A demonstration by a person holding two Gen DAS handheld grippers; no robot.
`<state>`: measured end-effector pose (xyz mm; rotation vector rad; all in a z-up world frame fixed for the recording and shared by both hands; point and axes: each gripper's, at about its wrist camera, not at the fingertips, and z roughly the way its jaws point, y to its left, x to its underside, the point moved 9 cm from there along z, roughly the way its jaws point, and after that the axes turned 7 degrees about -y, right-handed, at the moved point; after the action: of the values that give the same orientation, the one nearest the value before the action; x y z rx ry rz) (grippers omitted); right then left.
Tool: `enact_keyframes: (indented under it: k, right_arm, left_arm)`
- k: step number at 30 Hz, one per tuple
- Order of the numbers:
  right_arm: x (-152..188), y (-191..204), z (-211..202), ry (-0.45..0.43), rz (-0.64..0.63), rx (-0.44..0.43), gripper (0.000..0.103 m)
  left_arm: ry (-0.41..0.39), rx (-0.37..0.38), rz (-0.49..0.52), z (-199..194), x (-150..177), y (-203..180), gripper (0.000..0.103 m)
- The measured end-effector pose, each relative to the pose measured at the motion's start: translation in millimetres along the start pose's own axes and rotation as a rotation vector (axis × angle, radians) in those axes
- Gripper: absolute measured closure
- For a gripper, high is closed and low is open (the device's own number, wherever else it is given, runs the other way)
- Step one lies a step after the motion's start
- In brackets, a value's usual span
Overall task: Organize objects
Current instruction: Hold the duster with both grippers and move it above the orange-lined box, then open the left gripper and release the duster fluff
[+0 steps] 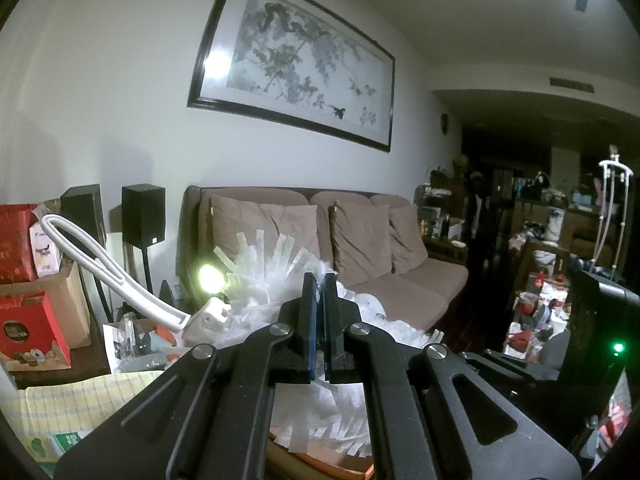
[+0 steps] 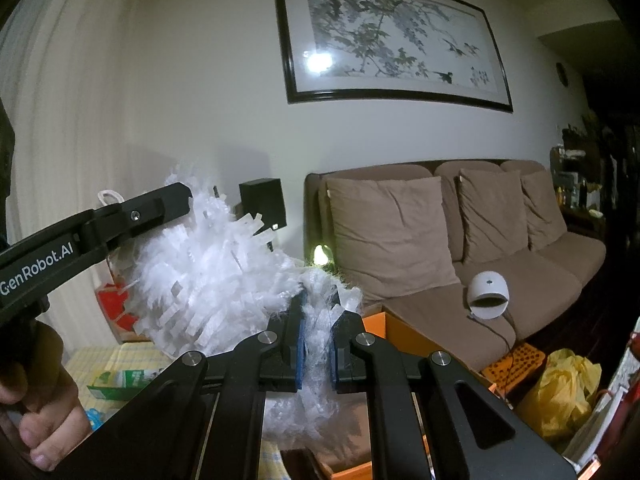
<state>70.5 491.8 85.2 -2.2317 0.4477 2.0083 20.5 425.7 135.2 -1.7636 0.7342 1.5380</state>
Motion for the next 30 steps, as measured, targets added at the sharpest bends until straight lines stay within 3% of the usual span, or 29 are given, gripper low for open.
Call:
enact_keyframes:
  k: [19,30]
  right_arm:
    - [16,-11,22,0.053,0.012,0.016,0.096]
    - [40,-25,46,0.123,0.016,0.042,0.097]
  left_arm:
    - [0.031,-0.008,-0.020,24,15,18,0.103]
    - [0.137,-0.011,-0.105,53,61,40,0.103]
